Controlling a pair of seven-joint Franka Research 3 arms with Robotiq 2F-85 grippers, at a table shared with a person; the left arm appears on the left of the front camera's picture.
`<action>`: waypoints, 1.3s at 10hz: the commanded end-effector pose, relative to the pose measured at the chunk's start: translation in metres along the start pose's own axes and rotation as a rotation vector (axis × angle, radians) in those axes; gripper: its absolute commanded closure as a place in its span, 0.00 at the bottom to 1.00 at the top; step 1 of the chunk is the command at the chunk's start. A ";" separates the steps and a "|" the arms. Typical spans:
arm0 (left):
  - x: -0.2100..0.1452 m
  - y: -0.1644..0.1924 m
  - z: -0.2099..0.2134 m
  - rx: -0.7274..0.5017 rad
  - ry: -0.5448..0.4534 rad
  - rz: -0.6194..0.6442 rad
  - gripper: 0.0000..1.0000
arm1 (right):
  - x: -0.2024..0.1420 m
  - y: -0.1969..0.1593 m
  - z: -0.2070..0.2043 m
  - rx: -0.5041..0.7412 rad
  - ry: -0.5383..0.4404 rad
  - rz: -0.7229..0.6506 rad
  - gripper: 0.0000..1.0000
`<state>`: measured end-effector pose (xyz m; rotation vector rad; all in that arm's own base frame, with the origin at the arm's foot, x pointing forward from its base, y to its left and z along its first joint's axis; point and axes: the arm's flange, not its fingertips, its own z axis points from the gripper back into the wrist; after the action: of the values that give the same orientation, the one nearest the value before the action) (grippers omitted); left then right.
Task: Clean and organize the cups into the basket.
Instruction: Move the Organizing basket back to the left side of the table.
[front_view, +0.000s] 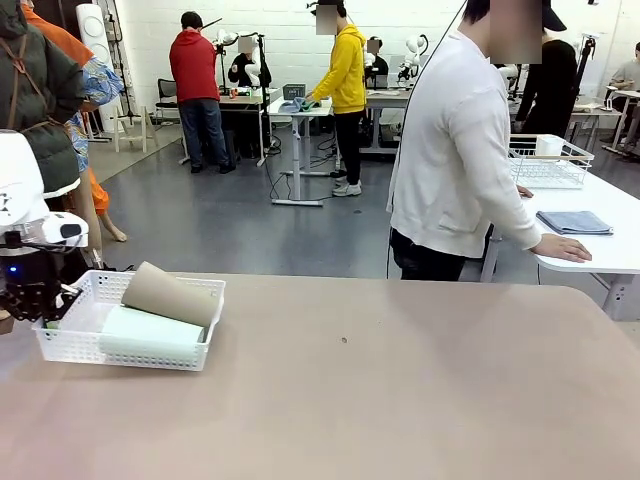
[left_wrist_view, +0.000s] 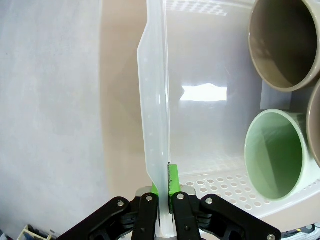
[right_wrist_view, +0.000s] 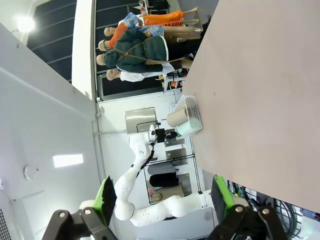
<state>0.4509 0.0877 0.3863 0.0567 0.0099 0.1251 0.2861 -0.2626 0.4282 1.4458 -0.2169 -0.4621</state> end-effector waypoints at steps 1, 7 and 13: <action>0.013 0.018 0.006 0.020 -0.052 -0.014 0.95 | 0.000 0.001 0.001 -0.004 -0.004 -0.015 0.00; 0.027 0.024 -0.017 0.016 -0.098 -0.111 0.95 | 0.000 0.001 0.001 -0.004 -0.004 -0.015 0.00; 0.022 0.018 -0.009 0.018 -0.129 -0.129 0.00 | 0.000 0.001 0.001 -0.004 -0.004 -0.015 0.00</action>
<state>0.4758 0.1087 0.3752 0.0809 -0.0899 0.0130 0.2861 -0.2626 0.4282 1.4458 -0.2169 -0.4622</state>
